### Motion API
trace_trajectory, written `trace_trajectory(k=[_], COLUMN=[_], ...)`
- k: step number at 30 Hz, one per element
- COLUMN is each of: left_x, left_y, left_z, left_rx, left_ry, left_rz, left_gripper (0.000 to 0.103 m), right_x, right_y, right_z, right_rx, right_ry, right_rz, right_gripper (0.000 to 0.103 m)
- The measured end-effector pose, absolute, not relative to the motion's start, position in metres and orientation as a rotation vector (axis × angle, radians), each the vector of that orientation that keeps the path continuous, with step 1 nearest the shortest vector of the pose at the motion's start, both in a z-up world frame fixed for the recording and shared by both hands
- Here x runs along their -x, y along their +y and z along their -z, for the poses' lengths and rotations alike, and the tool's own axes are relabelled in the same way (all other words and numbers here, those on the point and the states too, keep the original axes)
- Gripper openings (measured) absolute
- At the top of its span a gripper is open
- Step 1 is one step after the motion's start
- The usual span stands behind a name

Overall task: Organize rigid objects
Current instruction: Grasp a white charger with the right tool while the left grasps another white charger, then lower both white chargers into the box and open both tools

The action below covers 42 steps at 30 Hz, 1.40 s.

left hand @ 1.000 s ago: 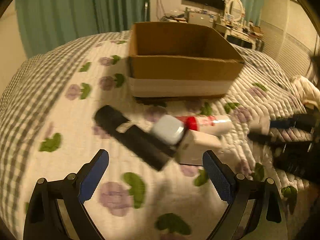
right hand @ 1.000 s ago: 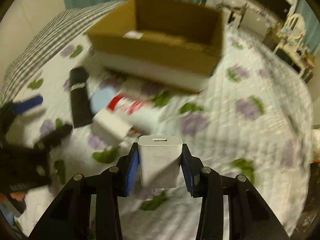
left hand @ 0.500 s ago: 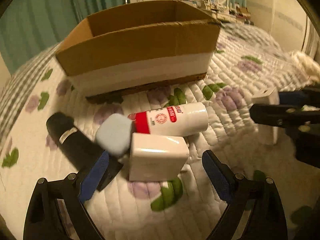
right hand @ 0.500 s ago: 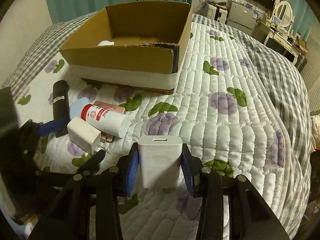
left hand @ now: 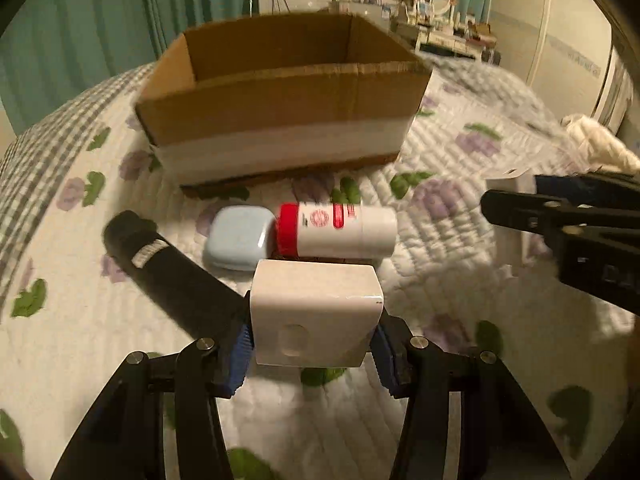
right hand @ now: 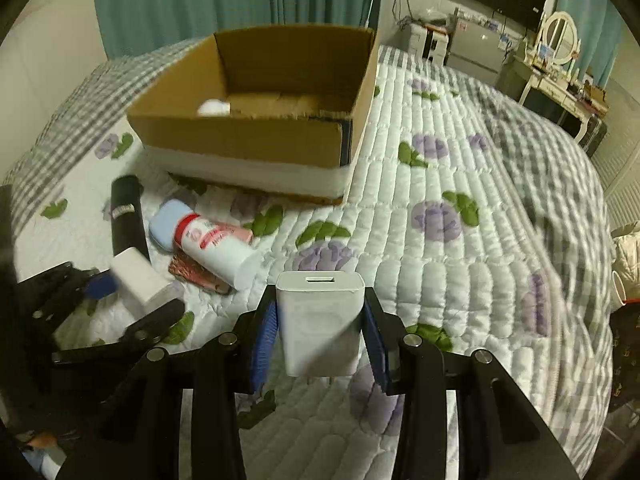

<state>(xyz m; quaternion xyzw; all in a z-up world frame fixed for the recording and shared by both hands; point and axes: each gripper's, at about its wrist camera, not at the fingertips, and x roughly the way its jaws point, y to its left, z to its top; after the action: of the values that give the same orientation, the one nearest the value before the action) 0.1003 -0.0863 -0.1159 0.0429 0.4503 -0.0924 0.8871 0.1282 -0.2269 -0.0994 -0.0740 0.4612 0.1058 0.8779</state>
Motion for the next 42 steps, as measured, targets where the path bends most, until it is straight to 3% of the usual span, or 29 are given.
trace_trajectory(k=[6, 15, 19, 25, 30, 42], left_x=[-0.086, -0.093, -0.110, -0.152, -0.200, -0.297], left_y=[-0.070, -0.055, -0.048, -0.046, -0.049, -0.074], left_z=[0.061, -0.028, -0.064, -0.095, -0.085, 0.026], left_rx=[-0.061, -0.046, -0.028, -0.066, -0.087, -0.083], left_ry=[0.849, 0.699, 0.645, 0.579, 0.605, 0.838], left_rz=[0.219, 0.246, 0.251, 0.197, 0.175, 0.227], left_gripper=[0.052, 0.052, 0.052, 0.052, 0.052, 0.052], right_x=[-0.113, -0.097, -0.113, -0.157, -0.209, -0.302], right_y=[-0.221, -0.200, -0.181, -0.155, -0.148, -0.179], right_z=[0.061, -0.049, -0.098, -0.126, -0.117, -0.016], right_rx=[0.170, 0.212, 0.198, 0.197, 0.181, 0.146], right_ry=[0.901, 0.708, 0.628, 0.574, 0.584, 0.725], right_rz=[-0.209, -0.215, -0.261, -0.275, -0.264, -0.213], right_gripper=[0.040, 0.040, 0.040, 0.040, 0.040, 0.040])
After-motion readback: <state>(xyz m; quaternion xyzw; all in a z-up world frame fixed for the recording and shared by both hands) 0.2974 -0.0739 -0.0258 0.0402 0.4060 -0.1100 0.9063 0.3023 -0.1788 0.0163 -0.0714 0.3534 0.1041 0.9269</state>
